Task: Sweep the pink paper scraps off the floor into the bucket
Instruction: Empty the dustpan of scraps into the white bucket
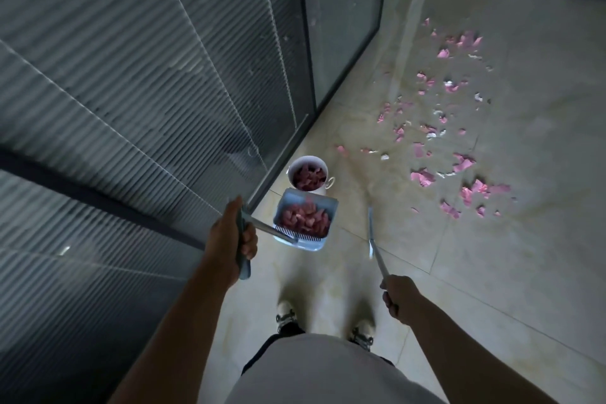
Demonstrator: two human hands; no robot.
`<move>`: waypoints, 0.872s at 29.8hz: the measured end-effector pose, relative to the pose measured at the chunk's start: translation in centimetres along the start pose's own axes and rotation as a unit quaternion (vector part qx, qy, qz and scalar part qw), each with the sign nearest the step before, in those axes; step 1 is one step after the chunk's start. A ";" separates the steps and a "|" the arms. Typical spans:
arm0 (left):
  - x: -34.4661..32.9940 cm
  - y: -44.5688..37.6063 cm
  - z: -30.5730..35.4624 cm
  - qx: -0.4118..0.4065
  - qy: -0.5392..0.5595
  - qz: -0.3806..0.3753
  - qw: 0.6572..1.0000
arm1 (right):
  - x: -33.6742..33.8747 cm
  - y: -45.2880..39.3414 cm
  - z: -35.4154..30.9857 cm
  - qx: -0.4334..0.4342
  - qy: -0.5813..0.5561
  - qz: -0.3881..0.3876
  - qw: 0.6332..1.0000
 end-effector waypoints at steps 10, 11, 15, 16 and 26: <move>-5.5 -1.5 4.0 -0.148 -0.270 -0.048 0.950 | 0.6 0.7 -0.6 -0.013 -0.020 -0.005 1.000; -6.1 -2.2 3.9 -0.160 -0.298 -0.048 0.940 | 0.7 0.8 -0.7 -0.013 -0.018 -0.004 1.000; -8.8 -4.0 4.3 -0.234 -0.421 -0.032 0.876 | 1.0 0.6 -0.7 -0.014 -0.018 0.002 1.000; -9.3 -4.2 4.3 -0.249 -0.455 -0.029 0.854 | 1.1 0.6 -0.7 -0.012 -0.017 0.002 1.000; -10.7 -8.1 0.8 -0.245 -0.636 -0.067 0.729 | 1.7 0.2 -1.2 -0.012 -0.007 0.008 1.000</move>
Point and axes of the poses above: each hand's wrist, its own y-axis away from the middle knuckle, its own x-axis out of the back of the hand, z = x × y, the point moved 5 cm from there along -y, towards the middle knuckle, and after that the axes turned 9 degrees about -y, right-handed, at the moved point
